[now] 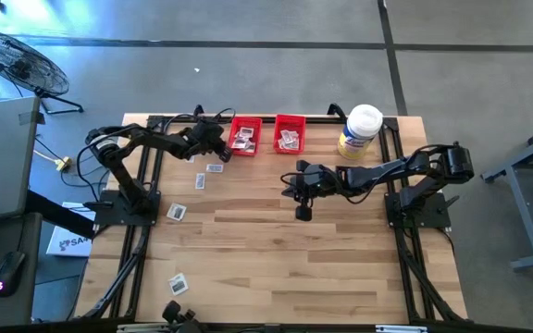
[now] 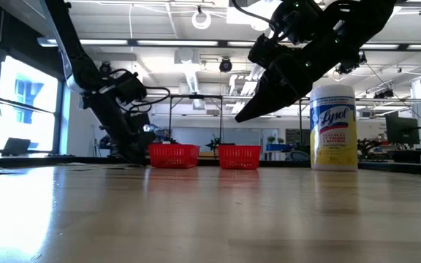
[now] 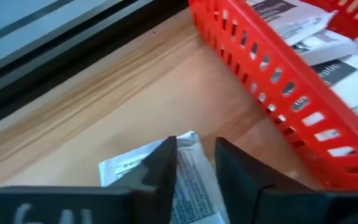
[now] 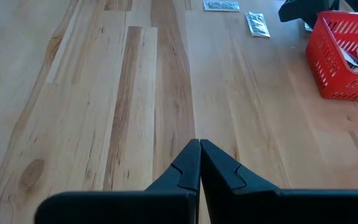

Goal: Pick & Place First Aid Supplies
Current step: Put the towelette pack into the left red bin

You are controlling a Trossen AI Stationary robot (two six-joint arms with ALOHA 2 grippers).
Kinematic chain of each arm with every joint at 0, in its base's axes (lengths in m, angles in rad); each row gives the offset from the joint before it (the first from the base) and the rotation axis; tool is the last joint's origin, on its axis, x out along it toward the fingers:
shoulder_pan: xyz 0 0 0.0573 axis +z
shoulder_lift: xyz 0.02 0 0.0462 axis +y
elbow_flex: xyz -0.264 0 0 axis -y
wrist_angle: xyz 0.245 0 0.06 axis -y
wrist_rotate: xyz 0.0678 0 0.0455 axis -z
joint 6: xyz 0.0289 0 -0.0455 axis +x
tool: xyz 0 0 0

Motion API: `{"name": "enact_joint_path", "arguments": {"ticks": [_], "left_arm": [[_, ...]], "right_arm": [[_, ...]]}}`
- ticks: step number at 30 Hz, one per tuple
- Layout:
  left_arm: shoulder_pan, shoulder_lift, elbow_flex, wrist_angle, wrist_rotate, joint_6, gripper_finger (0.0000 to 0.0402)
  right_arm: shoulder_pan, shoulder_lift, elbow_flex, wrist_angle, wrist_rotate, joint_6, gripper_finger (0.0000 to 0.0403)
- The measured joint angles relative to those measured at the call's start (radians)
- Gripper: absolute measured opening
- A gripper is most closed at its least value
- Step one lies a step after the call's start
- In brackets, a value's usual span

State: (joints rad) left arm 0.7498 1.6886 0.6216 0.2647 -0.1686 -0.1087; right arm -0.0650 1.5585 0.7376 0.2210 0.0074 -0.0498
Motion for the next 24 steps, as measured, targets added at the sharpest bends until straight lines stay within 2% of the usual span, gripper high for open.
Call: {"name": "enact_joint_path", "arguments": {"ticks": [6, 10, 14, 21, 24], "left_arm": [[0.003, -0.004, 0.001, -0.040, -0.101, -0.054, 0.0010], [0.003, -0.009, 0.001, -0.049, -0.106, -0.080, 0.0014], [0.004, -0.049, -0.003, -0.081, -0.057, -0.110, 0.0003], [0.003, -0.200, -0.005, -0.214, -0.012, -0.133, 0.0002], [-0.012, -0.273, -0.005, -0.229, 0.051, -0.139, 0.0001]], "right_arm": [[0.000, 0.000, 0.000, 0.000, 0.000, 0.000, 0.0002], [0.000, 0.000, 0.000, 0.000, 0.000, 0.001, 0.0001], [0.000, 0.000, 0.000, -0.001, 0.000, 0.001, 0.0002], [0.000, 0.000, 0.000, -0.003, 0.000, 0.001, 0.0002], [0.000, 0.000, 0.000, -0.003, 0.000, 0.001, 0.0001]]}}
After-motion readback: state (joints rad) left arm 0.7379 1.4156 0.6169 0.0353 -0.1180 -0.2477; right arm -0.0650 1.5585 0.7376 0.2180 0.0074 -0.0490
